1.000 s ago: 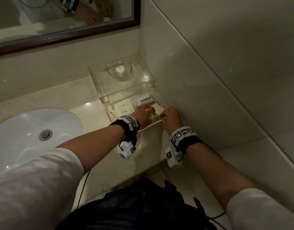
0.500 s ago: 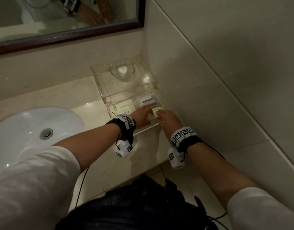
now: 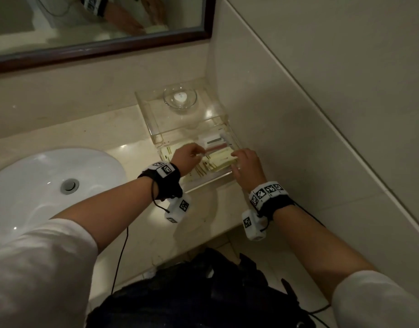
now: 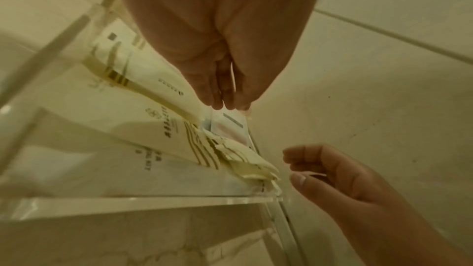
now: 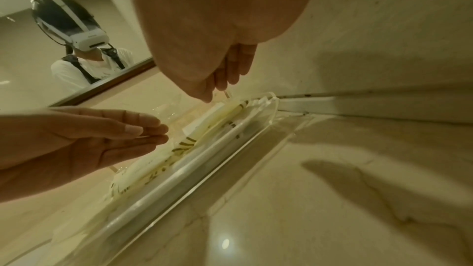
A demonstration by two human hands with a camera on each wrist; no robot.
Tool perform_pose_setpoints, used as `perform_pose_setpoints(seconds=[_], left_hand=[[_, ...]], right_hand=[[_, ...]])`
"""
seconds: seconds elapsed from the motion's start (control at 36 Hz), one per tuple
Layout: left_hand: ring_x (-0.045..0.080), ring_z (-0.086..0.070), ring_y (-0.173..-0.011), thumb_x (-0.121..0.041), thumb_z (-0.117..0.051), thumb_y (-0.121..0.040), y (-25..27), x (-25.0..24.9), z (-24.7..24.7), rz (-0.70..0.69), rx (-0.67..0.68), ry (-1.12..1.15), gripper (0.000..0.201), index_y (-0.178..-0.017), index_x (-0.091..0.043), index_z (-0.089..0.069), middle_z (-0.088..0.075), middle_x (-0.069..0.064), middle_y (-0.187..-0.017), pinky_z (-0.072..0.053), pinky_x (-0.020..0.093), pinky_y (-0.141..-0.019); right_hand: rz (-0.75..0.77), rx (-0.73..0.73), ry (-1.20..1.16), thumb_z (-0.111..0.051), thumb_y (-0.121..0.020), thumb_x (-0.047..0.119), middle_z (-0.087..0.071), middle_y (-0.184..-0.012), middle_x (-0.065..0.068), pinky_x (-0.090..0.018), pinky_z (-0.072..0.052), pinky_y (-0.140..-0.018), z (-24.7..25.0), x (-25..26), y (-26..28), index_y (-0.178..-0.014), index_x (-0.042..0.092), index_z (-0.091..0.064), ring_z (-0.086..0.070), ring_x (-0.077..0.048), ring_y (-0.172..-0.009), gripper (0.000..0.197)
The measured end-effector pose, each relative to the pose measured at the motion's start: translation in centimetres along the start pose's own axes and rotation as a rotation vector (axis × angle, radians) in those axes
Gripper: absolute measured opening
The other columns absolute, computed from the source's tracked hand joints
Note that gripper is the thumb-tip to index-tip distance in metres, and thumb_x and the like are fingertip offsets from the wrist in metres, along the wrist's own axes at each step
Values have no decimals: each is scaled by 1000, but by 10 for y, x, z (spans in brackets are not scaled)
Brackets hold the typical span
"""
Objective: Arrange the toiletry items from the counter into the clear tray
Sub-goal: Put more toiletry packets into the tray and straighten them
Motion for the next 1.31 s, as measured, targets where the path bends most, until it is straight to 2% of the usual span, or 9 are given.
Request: perform_pose_setpoints(seconds=[0.14,0.33,0.5,0.61,0.67,0.75,0.89,1.08,1.31], left_hand=[[24,-61,-103,-5,-53,-87,11,14,12,135,-121,138,22,-104,-10,-66,-67,8,-111,-43,23,-78],[22,-60,-106,-3,-53,-86,31,30,26,176,-190,129,23,-104,-8,-66,-67,7,-113,-40,20,-84],[24,-59,-105,-5,-56,-85,40,44,30,171,-147,36,24,-105,-11,-67,-65,9,-114,-41,24,-86],[25,-57,-106,-11,-60,-86,41,49,28,132,-109,-49,23,-108,-12,-66,-61,10,-116,-40,26,-86],[27,-52,-111,-17,-63,-86,41,51,24,96,-84,-98,26,-112,-14,-64,-57,12,-120,-37,27,-92],[28,-43,-123,-21,-65,-85,42,53,17,31,-60,-190,34,-118,-16,-61,-51,11,-130,-27,32,-105],[29,-34,-133,-24,-68,-83,42,54,6,-72,-29,-293,46,-127,-20,-56,-43,7,-143,-22,36,-111],[29,-38,-131,-30,-67,-84,43,58,-8,-146,18,-378,47,-129,-21,-55,-44,10,-141,-26,35,-109],[33,-46,-122,-30,-64,-86,48,67,-17,-234,-38,-437,45,-129,-22,-56,-52,12,-132,-33,39,-103]], right_hand=[[16,67,6,-56,-81,5,-55,-122,-12,-37,-39,-98,0,12,-4,-118,8,-57,-48,-29,-113,38],[131,186,-17,-54,-82,8,-52,-133,3,-34,-41,-104,-17,30,-23,-125,29,-54,-48,-19,-120,48],[128,406,220,-52,-90,17,-43,-144,-3,-38,-35,-108,-29,30,-28,-137,20,-44,-39,-23,-133,48],[136,470,295,-43,-96,27,-34,-151,-3,-39,-29,-113,-32,18,-24,-143,22,-37,-31,-23,-139,47],[143,486,320,-38,-99,29,-27,-155,-1,-39,-25,-115,-30,14,-22,-146,25,-31,-25,-23,-142,48],[148,478,349,-33,-101,30,-22,-157,2,-41,-24,-115,-28,10,-18,-148,27,-27,-22,-22,-143,47],[165,454,314,-34,-100,23,-23,-156,5,-40,-24,-115,-30,1,-13,-147,29,-28,-22,-21,-144,48],[153,374,245,-38,-98,19,-31,-153,7,-44,-28,-112,-33,-3,-9,-144,31,-36,-28,-21,-141,47],[157,292,185,-45,-93,10,-37,-151,4,-43,-32,-107,-40,-5,-3,-142,28,-41,-33,-25,-139,52]])
Point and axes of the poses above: each hand's wrist, its own y-axis away from the middle knuckle, its own z-axis out of the back of the hand, x = y × z, the point moved 1 cm from there along -y, towards the middle knuckle
